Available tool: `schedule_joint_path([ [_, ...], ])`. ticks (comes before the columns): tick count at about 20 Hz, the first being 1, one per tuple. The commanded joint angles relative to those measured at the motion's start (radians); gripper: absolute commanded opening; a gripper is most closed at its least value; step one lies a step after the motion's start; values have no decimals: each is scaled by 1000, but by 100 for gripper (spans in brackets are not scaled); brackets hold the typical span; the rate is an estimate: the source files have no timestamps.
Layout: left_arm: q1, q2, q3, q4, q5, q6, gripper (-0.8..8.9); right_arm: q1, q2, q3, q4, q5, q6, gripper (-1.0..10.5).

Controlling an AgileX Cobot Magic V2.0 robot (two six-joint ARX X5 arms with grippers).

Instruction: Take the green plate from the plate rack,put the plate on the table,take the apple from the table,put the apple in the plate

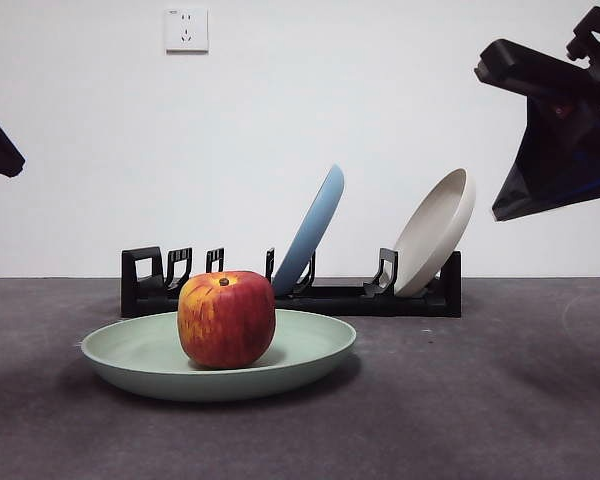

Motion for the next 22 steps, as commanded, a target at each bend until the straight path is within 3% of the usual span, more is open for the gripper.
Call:
schedule_joint_path([
  [1,3,-1,-4,4,-5,-3,-3,0,-4,-7,7,5,12,1],
  [11,14,-26,-4,-17,-6,2,-3,0,-4,-7,6,2,12,1],
  [13,77,-81,-5,-42,9,49,-3,0,-4,-7,7,2,12,1],
  [22,591,-437,-211,92,55,7,-3,0,-4,-7,7,2,12,1],
])
